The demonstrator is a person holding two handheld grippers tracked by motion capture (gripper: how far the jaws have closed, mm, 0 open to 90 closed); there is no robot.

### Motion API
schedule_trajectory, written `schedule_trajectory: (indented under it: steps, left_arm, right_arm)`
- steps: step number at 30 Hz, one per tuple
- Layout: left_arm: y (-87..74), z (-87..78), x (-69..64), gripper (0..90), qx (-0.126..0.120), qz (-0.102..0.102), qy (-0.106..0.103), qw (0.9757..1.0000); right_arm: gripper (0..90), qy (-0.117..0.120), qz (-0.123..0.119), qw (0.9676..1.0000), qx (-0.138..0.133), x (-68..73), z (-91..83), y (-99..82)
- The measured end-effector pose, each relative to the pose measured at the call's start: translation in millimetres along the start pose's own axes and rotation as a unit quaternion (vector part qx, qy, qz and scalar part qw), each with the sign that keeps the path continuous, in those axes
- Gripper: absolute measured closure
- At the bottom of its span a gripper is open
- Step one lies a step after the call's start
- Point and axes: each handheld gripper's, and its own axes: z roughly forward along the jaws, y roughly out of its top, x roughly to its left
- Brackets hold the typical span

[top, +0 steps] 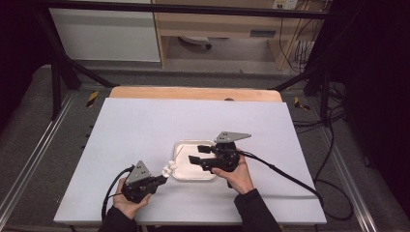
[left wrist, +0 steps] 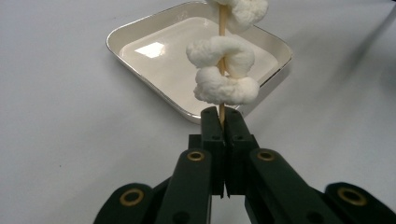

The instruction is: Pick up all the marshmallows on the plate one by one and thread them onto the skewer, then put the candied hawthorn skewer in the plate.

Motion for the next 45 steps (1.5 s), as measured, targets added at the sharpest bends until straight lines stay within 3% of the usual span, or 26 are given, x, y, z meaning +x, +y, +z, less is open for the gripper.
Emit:
schedule_trajectory:
  steps: [5, 12, 19, 27, 30, 36, 41, 45]
  left_arm:
    - [2.5, 0.8, 1.2, 89.0, 0.004, -0.008, 0.001, 1.0000]
    - [9.6, -2.1, 4.8, 88.9, 0.002, -0.023, 0.000, 0.9997]
    - [17.2, -1.9, 5.9, 88.8, 0.011, -0.029, -0.001, 0.9995]
    - [33.2, 3.6, 5.8, 88.7, 0.025, -0.032, 0.002, 0.9992]
    - [40.7, 5.7, 5.9, 88.6, 0.030, -0.028, 0.000, 0.9992]
    - [52.8, 14.2, 6.1, 88.6, 0.042, -0.030, -0.002, 0.9987]
    - [60.4, 23.2, 3.6, 88.6, 0.054, -0.025, -0.002, 0.9982]
    - [64.7, 35.2, 3.3, 88.5, 0.075, -0.026, 0.001, 0.9968]
  right_arm:
    - [14.1, -0.055, -0.021, 0.9982, 0.010, -15.6, -12.2, -12.8]
    - [4.2, -0.097, -0.016, 0.9941, 0.045, -37.5, -31.9, -32.2]
    - [0.8, -0.137, -0.020, 0.9877, 0.072, -53.6, -51.0, -54.3]
    - [0.7, -0.153, -0.013, 0.9852, 0.076, -64.5, -69.6, -71.6]
    - [0.7, -0.148, -0.013, 0.9866, 0.068, -68.7, -76.3, -79.6]
    - [0.7, -0.151, -0.010, 0.9856, 0.075, -72.5, -83.3, -87.0]
    - [0.7, -0.143, -0.009, 0.9876, 0.064, -74.5, -92.2, -91.0]
    - [0.7, -0.143, -0.005, 0.9878, 0.060, -76.1, -97.3, -94.7]
